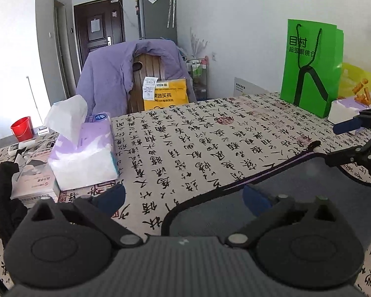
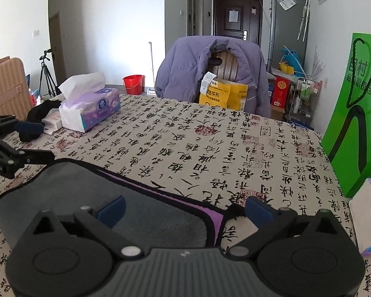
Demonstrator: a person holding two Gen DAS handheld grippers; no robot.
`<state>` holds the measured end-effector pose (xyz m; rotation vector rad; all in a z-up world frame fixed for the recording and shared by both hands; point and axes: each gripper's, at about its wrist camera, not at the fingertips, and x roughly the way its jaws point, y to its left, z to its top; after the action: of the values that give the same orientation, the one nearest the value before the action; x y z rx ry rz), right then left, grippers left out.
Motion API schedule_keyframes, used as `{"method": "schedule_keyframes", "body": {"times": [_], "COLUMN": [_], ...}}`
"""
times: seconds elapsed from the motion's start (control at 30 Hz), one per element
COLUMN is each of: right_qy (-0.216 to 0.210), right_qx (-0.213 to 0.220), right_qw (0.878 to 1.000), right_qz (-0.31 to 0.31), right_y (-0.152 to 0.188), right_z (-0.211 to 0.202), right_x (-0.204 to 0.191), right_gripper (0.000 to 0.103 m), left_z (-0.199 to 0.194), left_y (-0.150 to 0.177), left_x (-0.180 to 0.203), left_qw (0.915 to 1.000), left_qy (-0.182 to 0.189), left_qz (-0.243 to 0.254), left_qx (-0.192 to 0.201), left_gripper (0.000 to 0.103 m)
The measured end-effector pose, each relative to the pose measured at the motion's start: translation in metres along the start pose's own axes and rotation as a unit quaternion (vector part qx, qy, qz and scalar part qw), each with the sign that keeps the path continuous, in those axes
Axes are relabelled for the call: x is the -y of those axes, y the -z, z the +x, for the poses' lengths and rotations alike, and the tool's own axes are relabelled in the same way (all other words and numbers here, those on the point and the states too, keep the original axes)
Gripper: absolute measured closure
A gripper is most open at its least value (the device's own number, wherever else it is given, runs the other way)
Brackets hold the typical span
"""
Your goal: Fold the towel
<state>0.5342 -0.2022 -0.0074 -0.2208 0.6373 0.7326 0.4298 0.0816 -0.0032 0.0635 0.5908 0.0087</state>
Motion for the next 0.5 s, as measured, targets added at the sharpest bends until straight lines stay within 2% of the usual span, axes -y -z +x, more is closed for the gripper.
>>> {"method": "schedule_keyframes", "body": {"times": [0.5], "right_qy": [0.003], "right_qx": [-0.004], "right_qw": [1.0], "right_qz": [0.004], "right_y": [0.005], "right_z": [-0.01], "right_x": [-0.005], "right_gripper": [0.0], "left_z": [-0.013], "left_y": [0.001], "left_x": [0.007], "left_qw": [1.0], "left_qy": [0.002], "left_qz": [-0.003], "left_qx": [0.003], "left_gripper": [0.0]}}
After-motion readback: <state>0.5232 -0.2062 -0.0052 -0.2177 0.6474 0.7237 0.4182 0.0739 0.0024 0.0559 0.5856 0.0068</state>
